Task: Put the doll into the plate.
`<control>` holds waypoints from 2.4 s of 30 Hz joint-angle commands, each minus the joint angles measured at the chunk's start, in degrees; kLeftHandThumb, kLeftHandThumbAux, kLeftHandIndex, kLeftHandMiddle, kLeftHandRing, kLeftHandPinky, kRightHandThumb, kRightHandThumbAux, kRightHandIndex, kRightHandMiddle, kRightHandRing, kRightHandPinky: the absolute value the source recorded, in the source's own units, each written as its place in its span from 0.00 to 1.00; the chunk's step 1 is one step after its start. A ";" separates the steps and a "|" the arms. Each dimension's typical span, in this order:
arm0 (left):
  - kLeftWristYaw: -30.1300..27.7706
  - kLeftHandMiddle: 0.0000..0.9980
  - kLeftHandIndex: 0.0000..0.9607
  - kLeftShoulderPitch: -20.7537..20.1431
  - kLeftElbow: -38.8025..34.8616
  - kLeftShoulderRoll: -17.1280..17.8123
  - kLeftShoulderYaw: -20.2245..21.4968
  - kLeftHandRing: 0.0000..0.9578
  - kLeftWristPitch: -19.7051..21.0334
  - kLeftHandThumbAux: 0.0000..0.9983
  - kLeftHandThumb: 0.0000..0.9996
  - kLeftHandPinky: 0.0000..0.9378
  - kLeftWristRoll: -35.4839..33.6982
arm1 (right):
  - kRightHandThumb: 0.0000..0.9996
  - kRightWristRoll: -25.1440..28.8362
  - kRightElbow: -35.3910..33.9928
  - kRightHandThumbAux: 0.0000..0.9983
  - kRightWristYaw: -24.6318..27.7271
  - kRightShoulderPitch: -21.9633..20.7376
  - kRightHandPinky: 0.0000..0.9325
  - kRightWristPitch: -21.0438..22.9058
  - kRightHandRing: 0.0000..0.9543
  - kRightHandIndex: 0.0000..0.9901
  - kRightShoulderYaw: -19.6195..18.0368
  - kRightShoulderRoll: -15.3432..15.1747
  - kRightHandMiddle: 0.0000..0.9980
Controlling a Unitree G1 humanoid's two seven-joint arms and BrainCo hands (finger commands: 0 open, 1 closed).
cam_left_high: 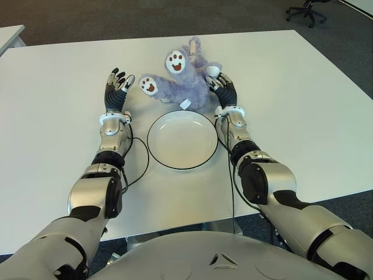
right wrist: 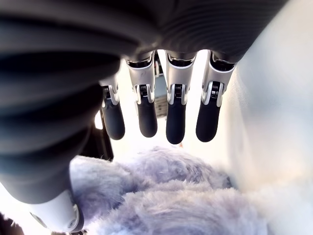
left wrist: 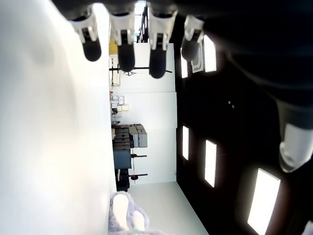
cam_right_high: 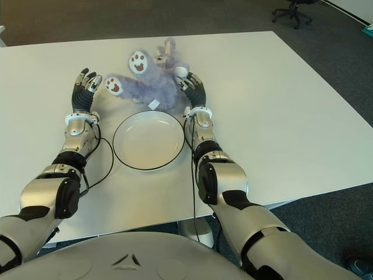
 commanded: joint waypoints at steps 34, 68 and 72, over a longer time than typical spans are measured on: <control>1.88 0.17 0.08 5.75 3.85 -2.23 0.04 0.13 3.47 0.51 0.00 0.02 0.16 | 0.59 1.26 2.63 0.67 -0.58 5.54 0.25 0.68 0.18 0.18 -0.54 1.39 0.16; 2.02 0.17 0.09 6.70 3.05 -2.40 -0.45 0.13 3.42 0.50 0.00 0.03 0.64 | 0.73 1.57 2.02 0.67 -0.62 5.19 0.18 -1.56 0.20 0.19 -0.45 1.77 0.23; 2.21 0.16 0.08 6.79 2.97 -2.38 -0.60 0.12 3.59 0.49 0.00 0.03 0.84 | 0.77 1.45 1.88 0.68 -0.86 5.39 0.26 -2.81 0.26 0.22 -0.39 1.80 0.28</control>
